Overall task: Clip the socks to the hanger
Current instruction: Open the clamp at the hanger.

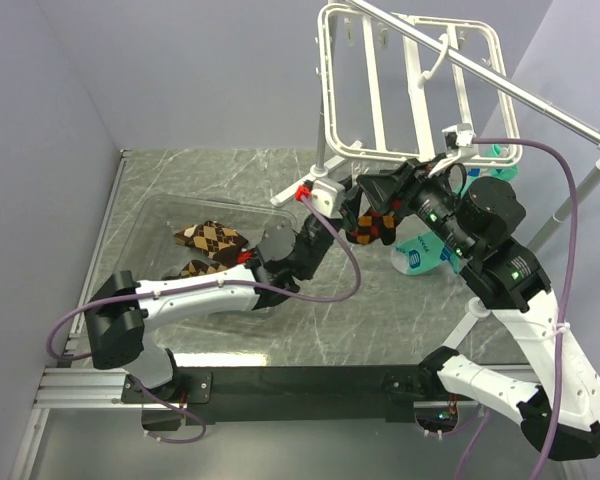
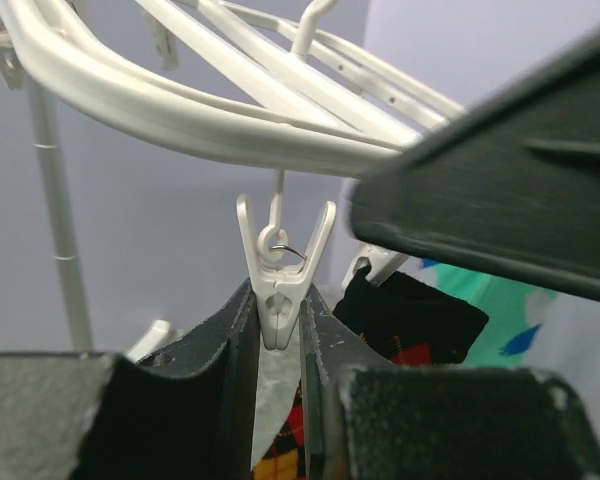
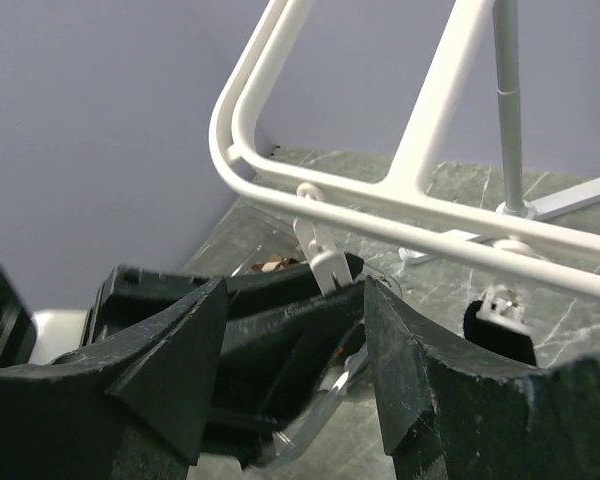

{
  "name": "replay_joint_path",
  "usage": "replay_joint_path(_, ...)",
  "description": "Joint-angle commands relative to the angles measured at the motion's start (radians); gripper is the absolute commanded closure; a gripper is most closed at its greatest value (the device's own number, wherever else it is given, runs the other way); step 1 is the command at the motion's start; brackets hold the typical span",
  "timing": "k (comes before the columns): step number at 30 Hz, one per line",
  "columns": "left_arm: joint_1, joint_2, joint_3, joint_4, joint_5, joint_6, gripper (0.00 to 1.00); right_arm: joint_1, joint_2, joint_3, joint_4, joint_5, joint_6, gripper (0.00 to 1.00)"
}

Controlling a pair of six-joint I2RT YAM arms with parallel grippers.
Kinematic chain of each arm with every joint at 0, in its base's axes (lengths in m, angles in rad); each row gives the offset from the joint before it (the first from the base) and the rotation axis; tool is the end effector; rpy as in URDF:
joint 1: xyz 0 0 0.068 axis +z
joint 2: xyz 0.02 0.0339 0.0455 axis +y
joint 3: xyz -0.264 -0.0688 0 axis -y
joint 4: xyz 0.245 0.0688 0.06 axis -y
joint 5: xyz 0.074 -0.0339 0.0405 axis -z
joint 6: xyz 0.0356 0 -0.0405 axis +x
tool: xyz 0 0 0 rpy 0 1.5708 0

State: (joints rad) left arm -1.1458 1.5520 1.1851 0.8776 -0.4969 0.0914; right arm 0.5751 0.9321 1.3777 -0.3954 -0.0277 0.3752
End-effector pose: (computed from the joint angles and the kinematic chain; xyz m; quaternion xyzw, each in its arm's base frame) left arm 0.1627 -0.3183 0.3970 0.1113 0.5223 -0.3133 0.7853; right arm 0.1398 0.0918 0.4907 -0.0787 0.6846 0.3400 0.6399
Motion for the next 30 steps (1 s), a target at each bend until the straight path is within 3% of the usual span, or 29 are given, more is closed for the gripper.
replay_joint_path(1, -0.041, 0.045, 0.011, 0.133, -0.146, 0.128, 0.96, -0.001, 0.016, 0.03, 0.053, 0.0, 0.016, 0.37)
replay_joint_path(11, -0.068, 0.102, 0.045, 0.19, -0.19, 0.222, 0.97, 0.006, 0.062, 0.041, 0.029, 0.066, 0.005, 0.38)
replay_joint_path(18, -0.068, 0.073, 0.044, 0.133, -0.137, 0.185, 0.96, 0.006, 0.053, 0.014, 0.021, 0.071, -0.015, 0.41)
replay_joint_path(21, -0.058, 0.03, 0.05, 0.009, -0.033, 0.09, 0.96, 0.008, 0.022, -0.015, 0.05, 0.057, -0.024, 0.41)
replay_joint_path(27, 0.032, -0.073, 0.057, -0.244, 0.337, -0.148, 0.96, 0.006, -0.038, -0.046, 0.082, 0.048, -0.039, 0.37)
replay_joint_path(30, 0.099, -0.107, 0.048, -0.279, 0.514, -0.205, 0.96, 0.006, -0.041, -0.035, 0.081, 0.045, -0.047, 0.36)
